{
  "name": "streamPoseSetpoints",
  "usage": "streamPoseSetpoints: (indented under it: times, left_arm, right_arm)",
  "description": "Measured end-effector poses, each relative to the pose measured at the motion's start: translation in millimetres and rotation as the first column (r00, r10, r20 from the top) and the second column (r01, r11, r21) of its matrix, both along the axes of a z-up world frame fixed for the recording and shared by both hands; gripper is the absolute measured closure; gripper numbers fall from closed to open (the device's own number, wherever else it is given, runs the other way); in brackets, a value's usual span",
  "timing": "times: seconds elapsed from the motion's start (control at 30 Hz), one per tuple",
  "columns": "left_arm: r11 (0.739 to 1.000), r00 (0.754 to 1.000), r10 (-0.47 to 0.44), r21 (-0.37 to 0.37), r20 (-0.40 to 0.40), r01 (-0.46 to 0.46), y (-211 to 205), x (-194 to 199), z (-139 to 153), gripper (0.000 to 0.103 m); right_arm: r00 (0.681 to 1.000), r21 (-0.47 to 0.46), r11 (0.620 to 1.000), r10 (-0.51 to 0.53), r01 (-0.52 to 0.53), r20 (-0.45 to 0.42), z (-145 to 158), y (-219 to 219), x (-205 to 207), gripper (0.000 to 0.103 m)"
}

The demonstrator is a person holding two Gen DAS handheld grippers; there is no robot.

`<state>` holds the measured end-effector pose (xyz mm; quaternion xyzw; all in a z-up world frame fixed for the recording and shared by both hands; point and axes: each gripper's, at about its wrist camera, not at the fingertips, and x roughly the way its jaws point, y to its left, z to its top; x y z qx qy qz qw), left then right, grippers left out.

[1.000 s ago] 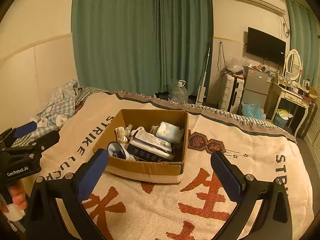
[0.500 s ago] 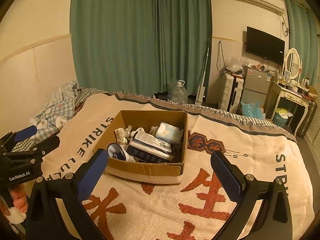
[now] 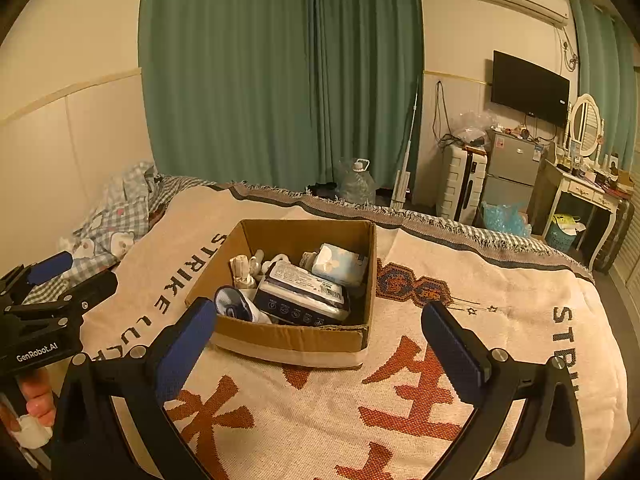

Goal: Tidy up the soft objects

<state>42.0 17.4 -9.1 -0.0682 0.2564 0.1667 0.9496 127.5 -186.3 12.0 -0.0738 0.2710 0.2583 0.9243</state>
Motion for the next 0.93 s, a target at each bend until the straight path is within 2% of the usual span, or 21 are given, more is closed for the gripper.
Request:
streamPoseSetpoints:
  times: [0.93]
  left_arm:
    - [1.0,1.0,-0.009,-0.005,-0.012,0.009,1.9,3.4,-2.6,0.007]
  right_arm:
    - [1.0,0.007,1.0,-0.017,0.017,-0.022,-9.5,3.8,2.8,0.0]
